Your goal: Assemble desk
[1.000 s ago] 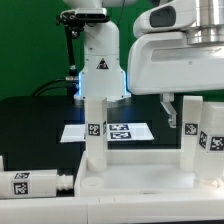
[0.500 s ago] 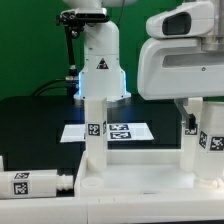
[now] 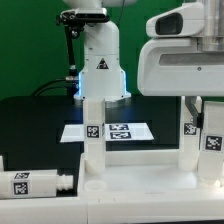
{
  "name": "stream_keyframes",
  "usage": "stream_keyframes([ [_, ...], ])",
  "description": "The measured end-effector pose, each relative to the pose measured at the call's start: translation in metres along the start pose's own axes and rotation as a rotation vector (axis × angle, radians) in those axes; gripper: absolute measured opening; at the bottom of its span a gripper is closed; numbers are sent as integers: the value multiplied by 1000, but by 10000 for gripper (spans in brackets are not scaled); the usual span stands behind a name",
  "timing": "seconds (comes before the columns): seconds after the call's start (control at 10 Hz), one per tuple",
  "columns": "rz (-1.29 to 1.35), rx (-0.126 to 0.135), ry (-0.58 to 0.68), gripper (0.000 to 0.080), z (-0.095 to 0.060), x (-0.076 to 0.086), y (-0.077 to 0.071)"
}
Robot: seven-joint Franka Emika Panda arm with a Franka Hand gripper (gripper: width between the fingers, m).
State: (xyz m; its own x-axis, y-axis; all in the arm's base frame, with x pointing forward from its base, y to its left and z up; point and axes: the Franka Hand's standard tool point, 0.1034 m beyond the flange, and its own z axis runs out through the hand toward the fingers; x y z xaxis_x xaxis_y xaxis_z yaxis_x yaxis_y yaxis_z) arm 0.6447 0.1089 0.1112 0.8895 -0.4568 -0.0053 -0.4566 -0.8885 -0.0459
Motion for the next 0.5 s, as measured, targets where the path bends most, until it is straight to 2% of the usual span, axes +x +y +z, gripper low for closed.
stream_keyframes([
  [0.5, 798, 65, -39, 284, 1, 2, 5],
])
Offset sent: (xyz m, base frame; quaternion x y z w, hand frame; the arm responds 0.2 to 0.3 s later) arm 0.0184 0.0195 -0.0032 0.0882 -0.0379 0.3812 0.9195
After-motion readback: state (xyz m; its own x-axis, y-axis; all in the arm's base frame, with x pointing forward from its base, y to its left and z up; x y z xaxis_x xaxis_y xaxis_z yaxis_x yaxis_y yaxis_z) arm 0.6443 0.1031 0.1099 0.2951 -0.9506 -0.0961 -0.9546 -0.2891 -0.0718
